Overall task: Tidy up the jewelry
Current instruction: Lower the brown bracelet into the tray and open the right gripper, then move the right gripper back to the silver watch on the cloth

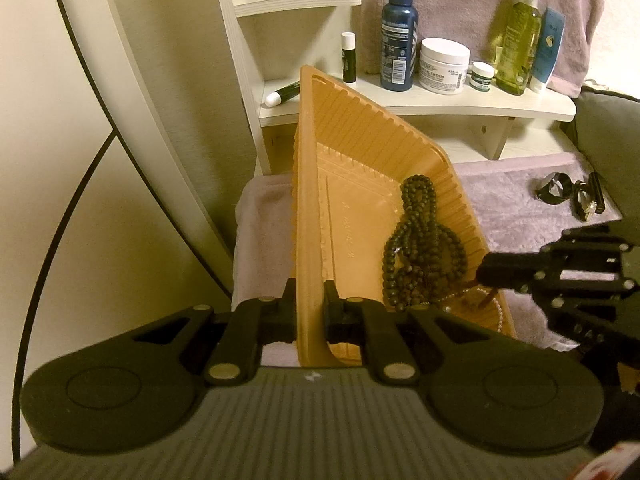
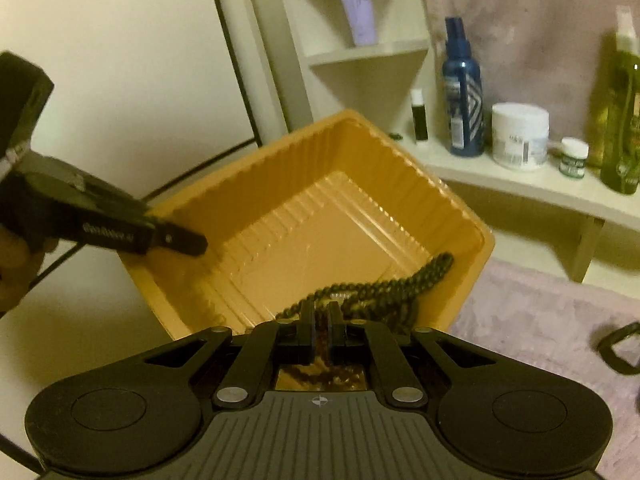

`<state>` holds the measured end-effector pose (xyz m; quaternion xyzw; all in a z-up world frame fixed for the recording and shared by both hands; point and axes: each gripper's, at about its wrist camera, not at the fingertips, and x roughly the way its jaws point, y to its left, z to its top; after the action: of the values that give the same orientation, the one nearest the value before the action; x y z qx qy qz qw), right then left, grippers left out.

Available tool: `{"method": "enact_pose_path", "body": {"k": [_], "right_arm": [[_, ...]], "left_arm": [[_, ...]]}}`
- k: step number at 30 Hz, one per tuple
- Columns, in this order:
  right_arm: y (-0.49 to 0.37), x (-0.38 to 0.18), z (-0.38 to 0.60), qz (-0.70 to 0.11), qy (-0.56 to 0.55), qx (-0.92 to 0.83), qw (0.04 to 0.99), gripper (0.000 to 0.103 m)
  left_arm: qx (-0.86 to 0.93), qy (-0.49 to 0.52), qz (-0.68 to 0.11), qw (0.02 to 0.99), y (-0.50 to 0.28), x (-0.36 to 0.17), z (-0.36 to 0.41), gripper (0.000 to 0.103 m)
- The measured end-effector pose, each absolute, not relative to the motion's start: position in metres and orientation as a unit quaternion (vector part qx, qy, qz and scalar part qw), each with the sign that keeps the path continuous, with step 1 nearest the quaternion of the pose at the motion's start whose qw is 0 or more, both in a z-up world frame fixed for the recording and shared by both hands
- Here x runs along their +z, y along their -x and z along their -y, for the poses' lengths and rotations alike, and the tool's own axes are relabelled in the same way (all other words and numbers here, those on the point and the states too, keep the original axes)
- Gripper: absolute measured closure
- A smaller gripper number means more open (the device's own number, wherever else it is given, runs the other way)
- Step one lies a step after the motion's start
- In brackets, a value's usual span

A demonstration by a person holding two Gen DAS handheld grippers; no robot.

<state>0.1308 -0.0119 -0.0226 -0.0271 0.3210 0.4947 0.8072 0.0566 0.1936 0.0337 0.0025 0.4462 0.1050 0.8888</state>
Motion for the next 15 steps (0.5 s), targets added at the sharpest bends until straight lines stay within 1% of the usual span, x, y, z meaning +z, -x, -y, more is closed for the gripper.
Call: {"method": "enact_pose_path", "body": {"k": [3, 4, 5, 6, 7, 8, 15], "right_arm": [[-0.134, -0.026, 0.012, -0.326, 0.031, 0.486, 0.81, 0.095], [-0.135, -0.026, 0.013, -0.326, 0.034, 0.481, 0.813, 0.092], [-0.135, -0.026, 0.014, -0.326, 0.035, 0.477, 0.815, 0.086], [-0.136, -0.026, 0.016, -0.326, 0.034, 0.476, 0.816, 0.082], [-0.137, -0.025, 0.018, -0.325, 0.034, 0.472, 0.819, 0.076], [-0.138, -0.025, 0.019, -0.325, 0.034, 0.467, 0.822, 0.073], [-0.143, -0.024, 0.045, -0.32, 0.02, 0.425, 0.846, 0.069]], "left_arm": [[0.105, -0.002, -0.447, 0.889, -0.057, 0.034, -0.193, 0.093], [0.105, -0.002, -0.446, 0.889, -0.057, 0.034, -0.193, 0.093], [0.105, -0.001, -0.446, 0.889, -0.057, 0.034, -0.193, 0.093], [0.105, -0.001, -0.446, 0.889, -0.057, 0.034, -0.193, 0.093], [0.105, -0.001, -0.446, 0.889, -0.057, 0.034, -0.194, 0.093], [0.105, -0.001, -0.446, 0.889, -0.057, 0.034, -0.193, 0.093], [0.105, -0.001, -0.446, 0.889, -0.057, 0.034, -0.194, 0.093]]}}
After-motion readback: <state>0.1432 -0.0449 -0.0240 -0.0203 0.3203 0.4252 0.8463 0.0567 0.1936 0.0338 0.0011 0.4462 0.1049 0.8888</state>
